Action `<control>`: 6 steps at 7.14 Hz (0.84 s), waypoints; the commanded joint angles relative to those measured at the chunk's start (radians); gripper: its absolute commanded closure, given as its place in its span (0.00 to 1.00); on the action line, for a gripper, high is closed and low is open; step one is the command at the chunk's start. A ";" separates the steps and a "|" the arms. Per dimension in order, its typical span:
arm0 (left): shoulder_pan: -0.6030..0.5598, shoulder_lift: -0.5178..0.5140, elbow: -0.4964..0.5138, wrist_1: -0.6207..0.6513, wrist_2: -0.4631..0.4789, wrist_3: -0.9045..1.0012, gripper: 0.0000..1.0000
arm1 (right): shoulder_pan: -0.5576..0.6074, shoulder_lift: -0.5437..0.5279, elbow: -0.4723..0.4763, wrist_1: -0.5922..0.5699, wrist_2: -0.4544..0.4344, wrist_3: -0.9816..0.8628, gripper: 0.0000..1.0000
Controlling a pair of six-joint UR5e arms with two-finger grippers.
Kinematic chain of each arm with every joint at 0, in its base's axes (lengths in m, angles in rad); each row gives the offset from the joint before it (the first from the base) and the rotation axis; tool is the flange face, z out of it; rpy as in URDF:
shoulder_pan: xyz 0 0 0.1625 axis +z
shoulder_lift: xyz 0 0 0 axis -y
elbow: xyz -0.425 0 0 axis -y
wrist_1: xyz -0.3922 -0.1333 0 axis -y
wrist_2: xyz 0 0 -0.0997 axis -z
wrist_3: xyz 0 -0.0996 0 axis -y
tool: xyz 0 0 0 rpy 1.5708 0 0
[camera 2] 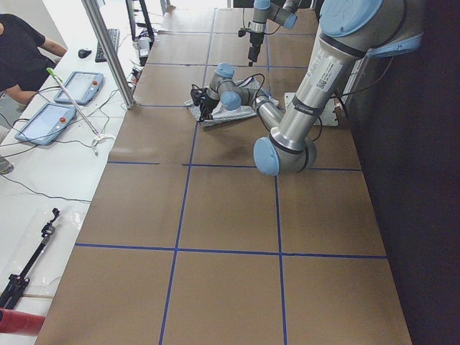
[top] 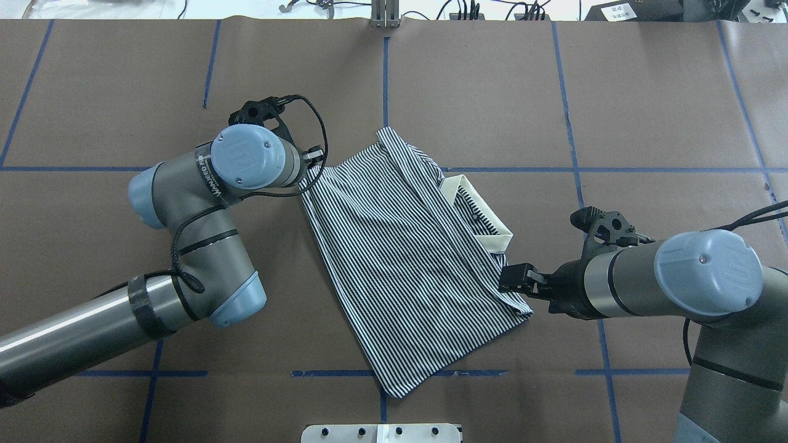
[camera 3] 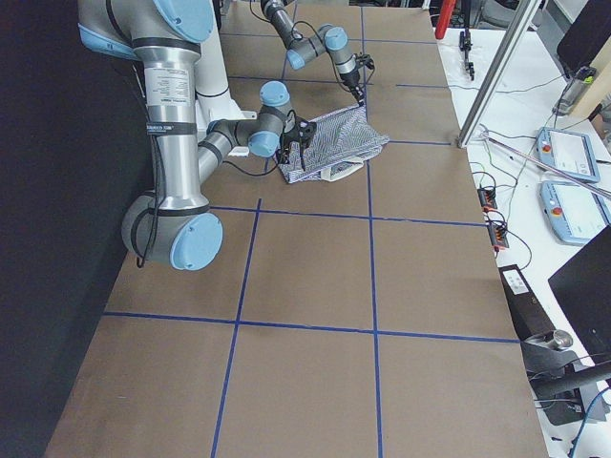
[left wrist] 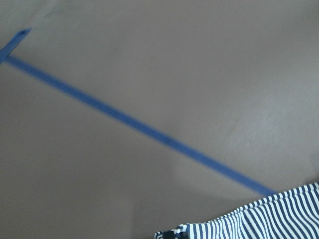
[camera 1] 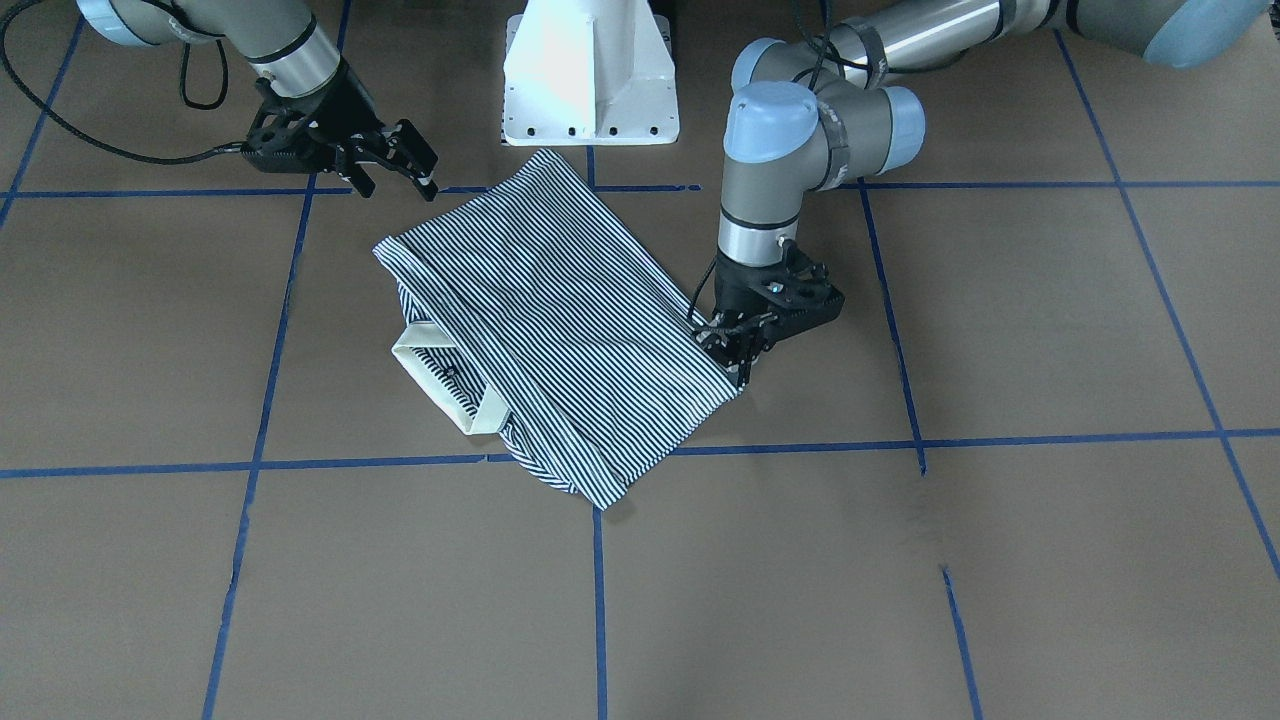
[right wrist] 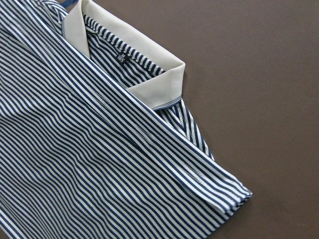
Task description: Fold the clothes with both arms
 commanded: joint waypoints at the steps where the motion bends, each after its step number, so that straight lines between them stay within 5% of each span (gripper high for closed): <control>1: -0.054 -0.103 0.231 -0.199 0.070 0.160 1.00 | -0.001 0.001 0.001 0.000 -0.007 0.001 0.00; 4: -0.065 -0.193 0.388 -0.337 0.150 0.306 1.00 | -0.001 0.006 0.001 0.000 -0.009 0.003 0.00; 6: -0.063 -0.208 0.476 -0.423 0.166 0.333 0.02 | 0.009 0.010 0.004 0.002 -0.009 0.007 0.00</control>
